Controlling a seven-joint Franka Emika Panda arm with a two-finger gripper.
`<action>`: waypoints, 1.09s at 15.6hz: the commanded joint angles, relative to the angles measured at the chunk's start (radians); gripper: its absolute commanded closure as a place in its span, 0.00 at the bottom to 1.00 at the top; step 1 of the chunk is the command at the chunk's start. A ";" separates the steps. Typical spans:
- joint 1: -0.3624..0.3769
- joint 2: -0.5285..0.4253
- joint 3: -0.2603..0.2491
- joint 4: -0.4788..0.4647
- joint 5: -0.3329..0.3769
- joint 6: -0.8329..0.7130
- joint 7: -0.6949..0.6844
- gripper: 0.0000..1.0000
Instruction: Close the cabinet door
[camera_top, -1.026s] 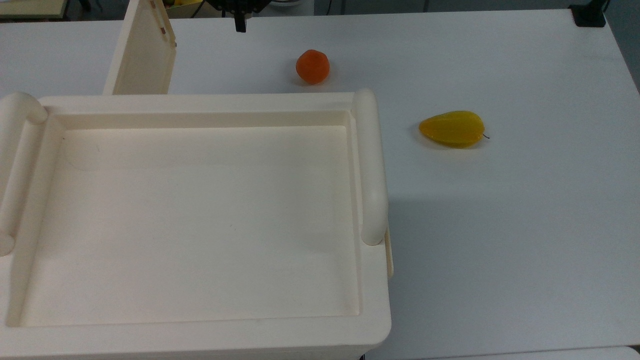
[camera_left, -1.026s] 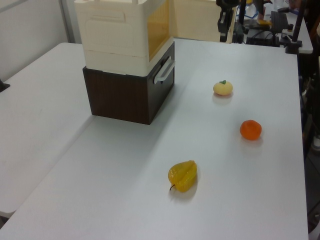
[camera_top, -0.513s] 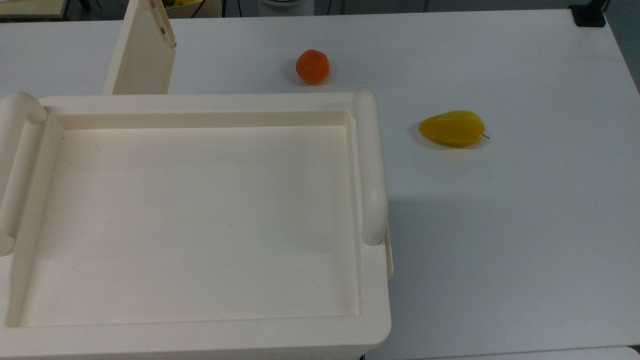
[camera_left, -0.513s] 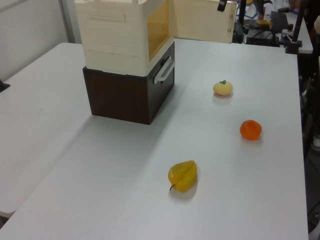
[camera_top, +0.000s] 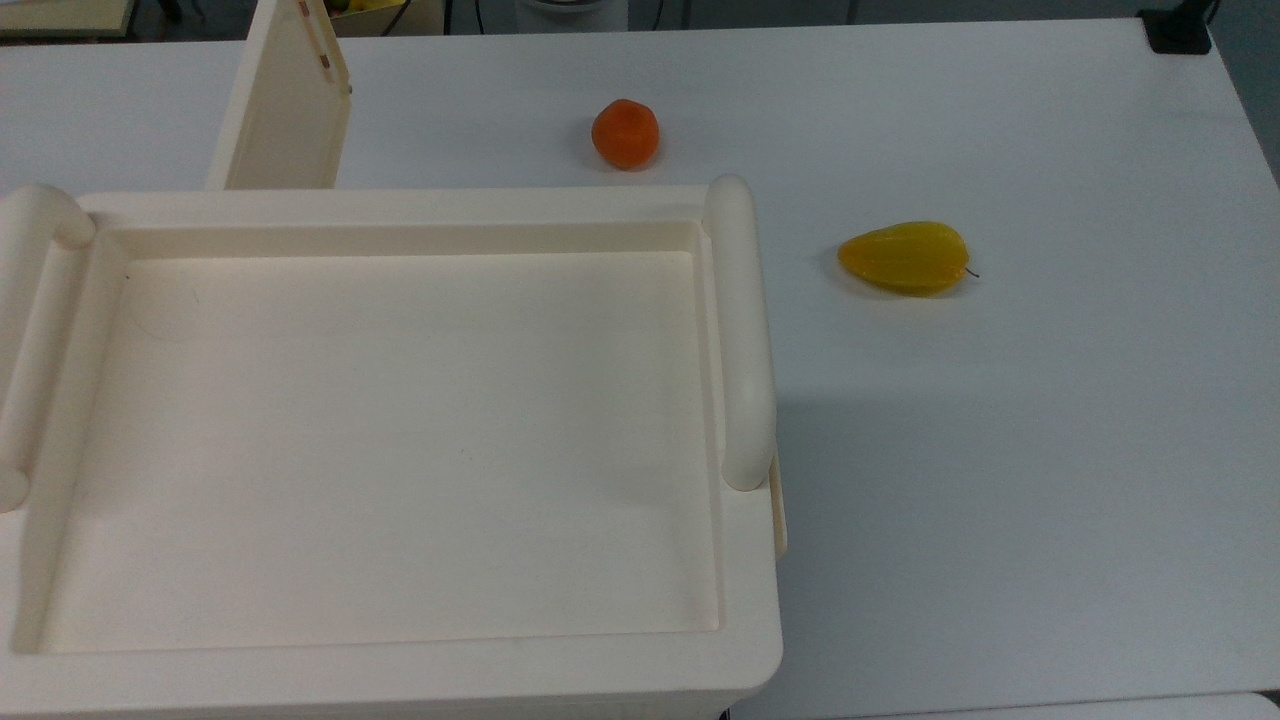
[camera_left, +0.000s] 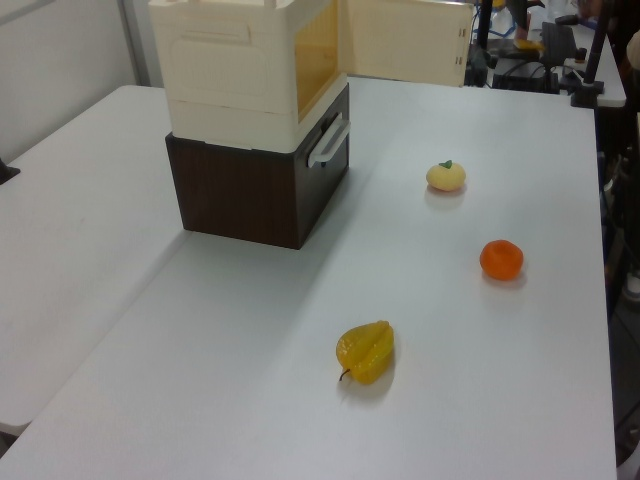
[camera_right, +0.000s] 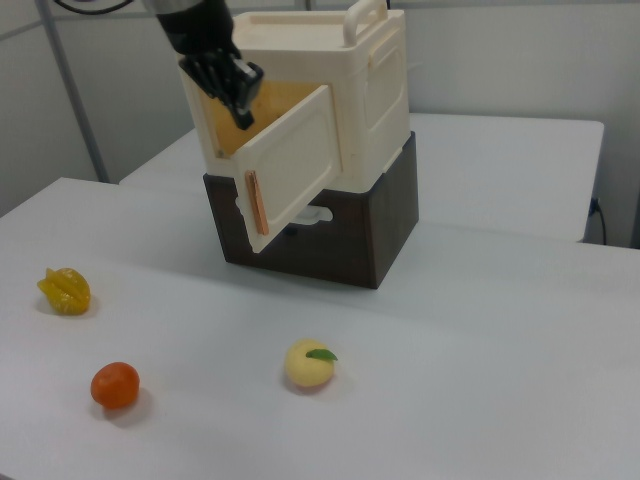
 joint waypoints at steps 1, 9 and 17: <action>-0.020 0.016 -0.033 -0.009 0.034 0.023 -0.065 1.00; -0.026 0.059 -0.021 -0.043 0.102 0.080 -0.052 1.00; 0.035 0.063 -0.012 -0.045 0.162 0.081 -0.037 1.00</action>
